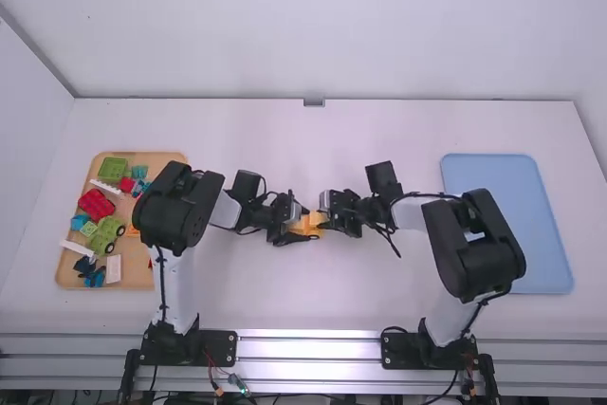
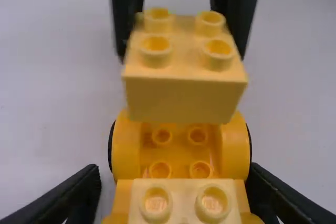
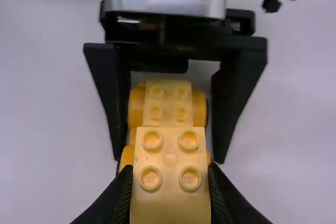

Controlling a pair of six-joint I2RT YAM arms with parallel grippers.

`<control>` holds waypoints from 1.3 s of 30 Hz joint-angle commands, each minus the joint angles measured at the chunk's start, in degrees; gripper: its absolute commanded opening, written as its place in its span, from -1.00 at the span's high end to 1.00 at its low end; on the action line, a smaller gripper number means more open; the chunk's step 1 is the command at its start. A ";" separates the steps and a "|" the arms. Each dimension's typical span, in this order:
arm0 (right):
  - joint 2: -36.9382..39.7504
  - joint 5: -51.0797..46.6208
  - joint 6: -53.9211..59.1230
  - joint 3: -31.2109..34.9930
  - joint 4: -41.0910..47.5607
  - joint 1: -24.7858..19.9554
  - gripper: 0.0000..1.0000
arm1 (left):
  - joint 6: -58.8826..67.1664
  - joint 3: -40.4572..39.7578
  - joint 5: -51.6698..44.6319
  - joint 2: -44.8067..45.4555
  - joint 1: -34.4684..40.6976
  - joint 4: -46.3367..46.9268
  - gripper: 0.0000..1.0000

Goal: Assemble lego blocks to make yellow taxi

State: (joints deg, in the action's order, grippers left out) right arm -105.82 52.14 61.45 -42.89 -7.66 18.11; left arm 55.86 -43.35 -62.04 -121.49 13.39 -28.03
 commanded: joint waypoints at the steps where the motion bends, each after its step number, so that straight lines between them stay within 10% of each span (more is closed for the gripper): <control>1: -2.47 0.50 -3.17 -0.66 -0.74 -0.04 0.68 | -1.01 0.94 0.11 -0.57 0.24 -0.11 -0.31; 13: -2.54 -0.83 -3.19 -0.66 -1.05 2.03 0.67 | -0.98 0.55 0.15 -0.57 0.24 0.70 0.13; 39: -2.54 -7.65 -4.68 -0.46 -2.38 3.37 0.65 | -1.01 0.68 -0.02 -0.57 0.28 0.55 0.09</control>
State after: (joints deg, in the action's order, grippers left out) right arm -107.87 47.09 56.95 -42.89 -10.24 21.21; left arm 55.51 -43.13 -62.11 -121.51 13.41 -28.14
